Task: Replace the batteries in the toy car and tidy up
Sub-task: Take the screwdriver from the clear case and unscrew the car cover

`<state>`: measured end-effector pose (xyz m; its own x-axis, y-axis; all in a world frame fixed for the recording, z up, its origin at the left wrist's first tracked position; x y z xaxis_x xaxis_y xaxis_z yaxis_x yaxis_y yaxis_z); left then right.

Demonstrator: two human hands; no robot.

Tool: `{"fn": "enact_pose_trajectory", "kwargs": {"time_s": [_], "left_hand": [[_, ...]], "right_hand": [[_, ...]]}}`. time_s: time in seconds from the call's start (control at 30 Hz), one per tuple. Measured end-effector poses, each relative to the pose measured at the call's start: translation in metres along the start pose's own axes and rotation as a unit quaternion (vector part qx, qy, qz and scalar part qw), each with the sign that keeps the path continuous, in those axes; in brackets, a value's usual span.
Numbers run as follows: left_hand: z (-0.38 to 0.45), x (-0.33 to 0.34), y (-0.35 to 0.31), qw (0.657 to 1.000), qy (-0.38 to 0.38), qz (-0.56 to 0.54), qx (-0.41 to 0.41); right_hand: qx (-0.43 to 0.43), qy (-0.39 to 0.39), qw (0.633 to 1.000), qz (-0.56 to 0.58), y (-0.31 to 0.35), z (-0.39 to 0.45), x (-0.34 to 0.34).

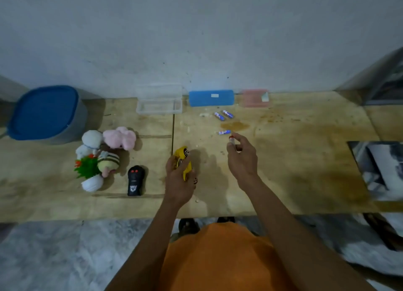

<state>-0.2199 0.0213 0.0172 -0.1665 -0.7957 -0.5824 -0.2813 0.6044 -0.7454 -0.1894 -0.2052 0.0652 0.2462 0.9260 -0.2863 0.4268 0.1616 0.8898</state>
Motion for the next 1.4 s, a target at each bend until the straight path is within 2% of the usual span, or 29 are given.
{"fn": "enact_pose_trajectory", "kwargs": {"time_s": [0.07, 0.13, 0.23, 0.43, 0.5, 0.63, 0.7, 0.83, 0.97, 1.1, 1.4], "left_hand": [[-0.006, -0.017, -0.011, 0.987, 0.003, -0.157, -0.035], [-0.013, -0.036, -0.024, 0.952, -0.004, -0.302, -0.055], [-0.021, -0.055, -0.035, 0.901, 0.021, -0.431, -0.057], [-0.013, -0.087, -0.021, 0.831, 0.006, -0.554, -0.047], [-0.019, -0.088, -0.014, 0.829, 0.013, -0.557, -0.052], [-0.025, -0.084, -0.008, 0.812, 0.099, -0.571, -0.064], [-0.021, -0.084, -0.014, 0.816, 0.132, -0.56, -0.059], [-0.021, -0.08, -0.027, 0.839, 0.157, -0.52, -0.029], [-0.012, -0.091, -0.046, 0.881, 0.116, -0.458, 0.01], [-0.007, -0.099, -0.074, 0.909, 0.104, -0.398, 0.072], [-0.008, -0.124, -0.111, 0.946, 0.093, -0.258, 0.173]], "right_hand": [[-0.014, 0.008, 1.0, 0.005, 0.013, -0.005, 0.012], [-0.029, 0.008, 1.0, 0.006, 0.028, -0.009, 0.023], [-0.047, 0.012, 0.999, 0.016, 0.046, -0.018, 0.039], [-0.096, 0.024, 0.994, 0.036, 0.082, -0.041, 0.063], [-0.098, 0.03, 0.994, 0.03, 0.081, -0.054, 0.067], [-0.094, 0.02, 0.995, 0.021, 0.087, -0.07, 0.068], [-0.097, 0.024, 0.995, 0.001, 0.099, -0.069, 0.069], [-0.116, 0.04, 0.992, 0.031, 0.117, -0.072, 0.07], [-0.188, 0.028, 0.982, -0.013, 0.157, -0.076, 0.065], [-0.242, 0.008, 0.97, -0.002, 0.171, -0.074, 0.053], [-0.331, -0.017, 0.94, 0.085, 0.198, -0.09, 0.041]]}}
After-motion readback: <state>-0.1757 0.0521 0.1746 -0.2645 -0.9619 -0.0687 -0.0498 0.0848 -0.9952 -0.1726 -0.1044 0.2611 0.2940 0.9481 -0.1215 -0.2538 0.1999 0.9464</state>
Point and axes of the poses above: each hand's wrist, its own z-axis towards the middle knuckle, its own x-axis out of the palm, y = z × x, the point moved 10 cm from there along z, towards the middle knuckle, and after that the axes turned 4 degrees about y, right-handed, at the moved point
